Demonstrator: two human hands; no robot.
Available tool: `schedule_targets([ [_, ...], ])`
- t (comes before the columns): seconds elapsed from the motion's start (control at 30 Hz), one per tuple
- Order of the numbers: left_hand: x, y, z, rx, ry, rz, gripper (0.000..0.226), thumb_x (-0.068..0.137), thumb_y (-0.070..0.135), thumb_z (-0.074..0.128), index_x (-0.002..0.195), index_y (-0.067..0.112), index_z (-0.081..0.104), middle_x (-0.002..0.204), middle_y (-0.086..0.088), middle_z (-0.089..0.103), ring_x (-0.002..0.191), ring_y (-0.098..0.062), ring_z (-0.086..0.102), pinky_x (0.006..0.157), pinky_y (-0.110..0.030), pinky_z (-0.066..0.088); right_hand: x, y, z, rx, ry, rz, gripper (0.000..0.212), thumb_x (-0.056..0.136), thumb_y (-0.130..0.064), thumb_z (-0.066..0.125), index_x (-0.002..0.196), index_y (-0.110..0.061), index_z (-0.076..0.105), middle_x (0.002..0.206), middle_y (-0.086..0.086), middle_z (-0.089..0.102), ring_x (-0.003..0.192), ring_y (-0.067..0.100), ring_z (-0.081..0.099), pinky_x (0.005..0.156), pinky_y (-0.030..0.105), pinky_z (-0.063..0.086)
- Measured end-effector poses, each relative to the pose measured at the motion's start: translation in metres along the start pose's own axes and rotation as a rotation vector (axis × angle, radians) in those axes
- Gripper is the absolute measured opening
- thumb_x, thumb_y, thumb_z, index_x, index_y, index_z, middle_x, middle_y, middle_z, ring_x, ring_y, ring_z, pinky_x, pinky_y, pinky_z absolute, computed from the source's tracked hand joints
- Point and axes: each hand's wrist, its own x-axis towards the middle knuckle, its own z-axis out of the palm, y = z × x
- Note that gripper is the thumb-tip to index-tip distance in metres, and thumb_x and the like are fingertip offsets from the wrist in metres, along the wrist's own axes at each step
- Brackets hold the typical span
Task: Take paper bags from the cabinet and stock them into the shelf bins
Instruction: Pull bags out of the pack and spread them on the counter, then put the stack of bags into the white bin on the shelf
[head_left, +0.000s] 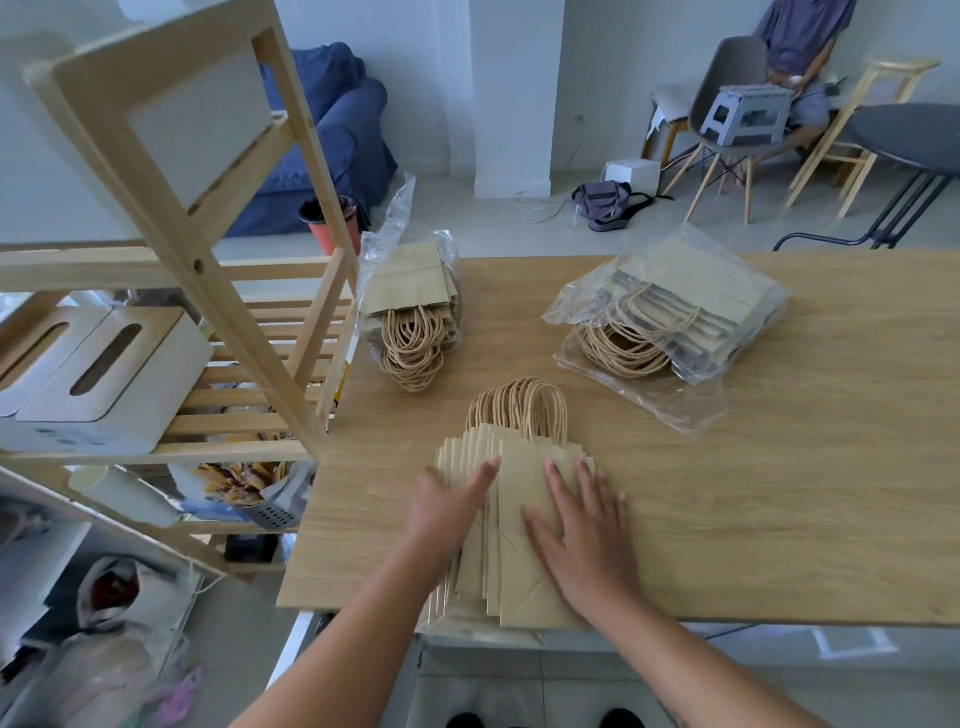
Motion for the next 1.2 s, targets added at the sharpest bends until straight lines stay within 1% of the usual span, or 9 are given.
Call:
schedule_targets([
  [0.13,-0.002,0.006,-0.005,-0.142,-0.038,0.016,0.078,0.065,0.047,0.088,0.115,0.012,0.040,0.104,-0.003,0.059,0.098,-0.022,0.060,0.082,-0.038,0.054,-0.003,-0.012,-0.003,0.084,-0.056,-0.075,0.080,0.080,-0.080,0.010,0.153,-0.046,0.004,0.166,-0.003,-0.005,0.152,0.027,-0.004,0.122,0.044,0.005],
  [0.3,0.000,0.007,-0.014,-0.274,-0.111,0.038,0.070,0.071,0.027,0.089,0.123,0.009,0.046,0.109,-0.010,0.066,0.092,-0.025,0.070,0.077,-0.043,0.062,-0.002,-0.018,-0.016,0.647,0.025,0.069,0.075,0.090,-0.047,0.063,0.153,-0.035,0.024,0.165,-0.004,0.006,0.150,0.013,0.004,0.121,0.036,0.012],
  [0.4,-0.002,0.002,-0.013,-0.322,-0.171,0.051,0.064,0.072,0.025,0.088,0.121,0.007,0.051,0.107,-0.012,0.070,0.091,-0.027,0.073,0.077,-0.046,0.062,0.001,-0.013,-0.026,0.722,-0.004,0.230,0.087,0.088,-0.046,0.066,0.156,-0.023,0.016,0.161,0.005,0.017,0.149,0.020,0.015,0.121,0.042,0.019],
  [0.53,-0.006,0.003,-0.009,-0.384,-0.201,0.112,0.047,0.079,0.025,0.082,0.117,0.010,0.059,0.104,-0.011,0.074,0.089,-0.026,0.075,0.079,-0.045,0.062,0.009,-0.017,-0.035,0.794,-0.131,0.270,0.096,0.085,-0.057,0.064,0.157,-0.028,0.007,0.157,0.002,0.026,0.144,0.024,0.029,0.115,0.046,0.032],
  [0.67,-0.009,0.019,-0.017,-0.443,-0.216,0.238,0.033,0.086,0.018,0.075,0.116,0.014,0.062,0.103,-0.010,0.076,0.089,-0.025,0.075,0.079,-0.044,0.062,0.021,-0.022,-0.054,1.162,-0.134,0.305,0.080,0.066,-0.052,0.082,0.134,-0.026,0.050,0.122,-0.001,0.069,0.104,0.019,0.070,0.091,0.046,0.056],
  [0.83,-0.013,0.055,-0.042,-0.370,-0.256,0.473,0.040,0.085,0.017,0.076,0.121,0.022,0.058,0.110,-0.003,0.073,0.098,-0.017,0.072,0.080,-0.032,0.060,0.037,-0.030,-0.099,1.160,-0.010,0.087,0.041,0.076,-0.027,0.083,0.110,-0.024,0.059,0.101,-0.002,0.075,0.086,0.006,0.072,0.072,0.025,0.056],
  [0.97,-0.012,0.074,-0.058,-0.227,-0.258,0.618,0.044,0.087,0.027,0.075,0.124,0.026,0.053,0.115,0.000,0.072,0.108,-0.016,0.068,0.096,-0.037,0.055,0.047,-0.038,-0.122,1.063,0.048,-0.069,0.053,0.078,-0.026,0.081,0.121,-0.033,0.051,0.108,-0.010,0.072,0.100,0.004,0.068,0.088,0.029,0.052],
  [1.07,-0.008,0.072,-0.058,-0.104,-0.206,0.645,0.076,0.088,0.032,0.073,0.149,0.038,0.028,0.135,0.007,0.057,0.125,-0.011,0.056,0.110,-0.038,0.044,0.051,-0.038,-0.124,0.981,0.033,-0.128,0.051,0.080,-0.026,0.080,0.113,-0.045,0.046,0.123,-0.013,0.063,0.112,0.008,0.062,0.095,0.029,0.047],
  [1.2,-0.014,0.065,-0.049,-0.003,-0.128,0.671,0.093,0.088,0.027,0.073,0.157,0.031,0.010,0.143,0.002,0.035,0.138,-0.007,0.029,0.112,-0.024,0.027,0.052,-0.033,-0.118,0.904,-0.039,-0.135,0.080,0.080,-0.030,0.080,0.131,-0.055,0.023,0.143,-0.014,0.040,0.131,0.006,0.040,0.108,0.028,0.034],
])
